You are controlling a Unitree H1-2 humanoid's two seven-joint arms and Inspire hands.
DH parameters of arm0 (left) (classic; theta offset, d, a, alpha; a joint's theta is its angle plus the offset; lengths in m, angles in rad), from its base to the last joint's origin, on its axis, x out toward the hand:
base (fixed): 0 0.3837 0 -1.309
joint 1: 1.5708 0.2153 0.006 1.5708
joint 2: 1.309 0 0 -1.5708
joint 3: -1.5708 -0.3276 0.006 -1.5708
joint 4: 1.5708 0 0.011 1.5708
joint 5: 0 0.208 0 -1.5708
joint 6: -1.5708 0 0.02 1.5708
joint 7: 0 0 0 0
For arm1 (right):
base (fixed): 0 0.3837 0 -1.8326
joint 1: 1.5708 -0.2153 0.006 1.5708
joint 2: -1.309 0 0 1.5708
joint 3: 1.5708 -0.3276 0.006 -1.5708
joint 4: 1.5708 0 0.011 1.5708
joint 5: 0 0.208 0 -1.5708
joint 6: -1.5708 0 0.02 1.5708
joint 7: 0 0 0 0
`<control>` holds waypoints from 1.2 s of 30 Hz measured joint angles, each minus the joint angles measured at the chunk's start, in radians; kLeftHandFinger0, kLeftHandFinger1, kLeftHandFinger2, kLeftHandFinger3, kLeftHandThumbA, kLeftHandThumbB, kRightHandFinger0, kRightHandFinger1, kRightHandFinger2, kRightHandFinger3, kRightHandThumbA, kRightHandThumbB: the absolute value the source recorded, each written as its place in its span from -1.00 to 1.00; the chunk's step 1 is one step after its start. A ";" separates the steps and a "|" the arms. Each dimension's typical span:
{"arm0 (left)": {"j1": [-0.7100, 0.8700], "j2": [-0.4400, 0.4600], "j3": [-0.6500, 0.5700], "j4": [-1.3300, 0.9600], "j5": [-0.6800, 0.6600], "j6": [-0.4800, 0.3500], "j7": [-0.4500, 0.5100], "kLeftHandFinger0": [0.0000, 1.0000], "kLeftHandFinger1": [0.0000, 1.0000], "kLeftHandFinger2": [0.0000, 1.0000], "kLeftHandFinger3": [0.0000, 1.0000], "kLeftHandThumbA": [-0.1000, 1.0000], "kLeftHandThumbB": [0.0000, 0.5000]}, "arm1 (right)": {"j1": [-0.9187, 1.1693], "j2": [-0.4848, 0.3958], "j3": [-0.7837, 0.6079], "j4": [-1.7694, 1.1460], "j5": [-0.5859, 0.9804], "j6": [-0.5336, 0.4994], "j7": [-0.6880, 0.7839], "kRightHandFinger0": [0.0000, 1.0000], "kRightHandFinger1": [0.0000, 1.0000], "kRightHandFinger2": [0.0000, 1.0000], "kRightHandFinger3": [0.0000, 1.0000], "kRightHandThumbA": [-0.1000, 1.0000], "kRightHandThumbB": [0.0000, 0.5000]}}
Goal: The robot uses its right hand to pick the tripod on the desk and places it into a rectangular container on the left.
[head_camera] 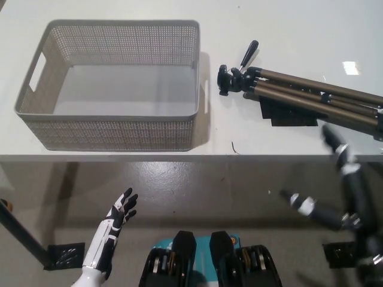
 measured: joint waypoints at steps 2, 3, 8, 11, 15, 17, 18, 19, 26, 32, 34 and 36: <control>0.000 0.000 0.000 0.003 0.000 0.000 0.000 1.00 1.00 1.00 1.00 1.00 0.02 | -0.073 -0.058 -0.014 -0.046 -0.029 0.054 0.016 1.00 1.00 1.00 1.00 1.00 0.77; 0.000 0.000 0.000 0.003 0.000 0.000 0.000 1.00 1.00 1.00 1.00 1.00 0.02 | -0.105 -0.080 -0.017 -0.054 -0.040 0.071 0.022 1.00 1.00 1.00 1.00 1.00 0.91; 0.002 0.000 0.000 0.004 0.000 0.000 -0.001 1.00 1.00 1.00 1.00 1.00 0.04 | -0.335 -0.199 -0.014 -0.004 -0.105 0.172 0.059 1.00 1.00 1.00 1.00 1.00 0.93; 0.003 0.000 0.000 0.005 0.000 0.000 -0.002 1.00 1.00 1.00 1.00 1.00 0.04 | -0.465 -0.240 0.005 0.095 -0.128 0.218 0.078 1.00 1.00 1.00 1.00 1.00 1.00; 0.003 0.000 0.000 0.007 0.000 0.000 -0.003 1.00 1.00 1.00 1.00 1.00 0.04 | -0.624 -0.267 0.061 0.280 -0.162 0.267 0.106 1.00 1.00 1.00 1.00 1.00 0.91; 0.003 0.000 0.000 0.008 0.000 0.000 -0.004 1.00 1.00 1.00 1.00 1.00 0.08 | -0.712 -0.271 0.106 0.405 -0.186 0.294 0.122 1.00 1.00 1.00 1.00 1.00 0.99; 0.003 0.000 0.000 0.008 0.000 0.000 -0.005 1.00 1.00 1.00 1.00 1.00 0.09 | -0.746 -0.271 0.123 0.451 -0.194 0.301 0.127 1.00 1.00 1.00 1.00 1.00 1.00; 0.003 0.000 0.000 0.009 0.000 0.000 -0.005 1.00 1.00 1.00 1.00 1.00 0.09 | -0.783 -0.270 0.150 0.520 -0.206 0.313 0.134 1.00 1.00 1.00 1.00 1.00 1.00; 0.004 0.000 0.000 0.010 0.000 0.000 -0.007 1.00 1.00 1.00 1.00 1.00 0.08 | -0.975 -0.236 0.291 0.910 -0.256 0.351 0.161 1.00 1.00 1.00 1.00 1.00 0.97; 0.004 0.001 0.000 0.010 0.000 -0.005 -0.009 1.00 1.00 1.00 1.00 1.00 0.02 | -1.104 -0.170 0.377 1.222 -0.279 0.371 0.184 1.00 1.00 1.00 1.00 1.00 1.00; 0.006 0.003 0.000 0.010 0.001 -0.011 -0.011 1.00 1.00 1.00 1.00 1.00 -0.01 | -1.154 -0.141 0.401 1.328 -0.284 0.378 0.199 1.00 1.00 1.00 1.00 1.00 1.00; 0.008 0.002 0.000 0.009 0.002 -0.016 -0.012 1.00 1.00 1.00 1.00 1.00 -0.03 | -1.190 -0.115 0.415 1.396 -0.288 0.382 0.212 1.00 1.00 1.00 1.00 1.00 1.00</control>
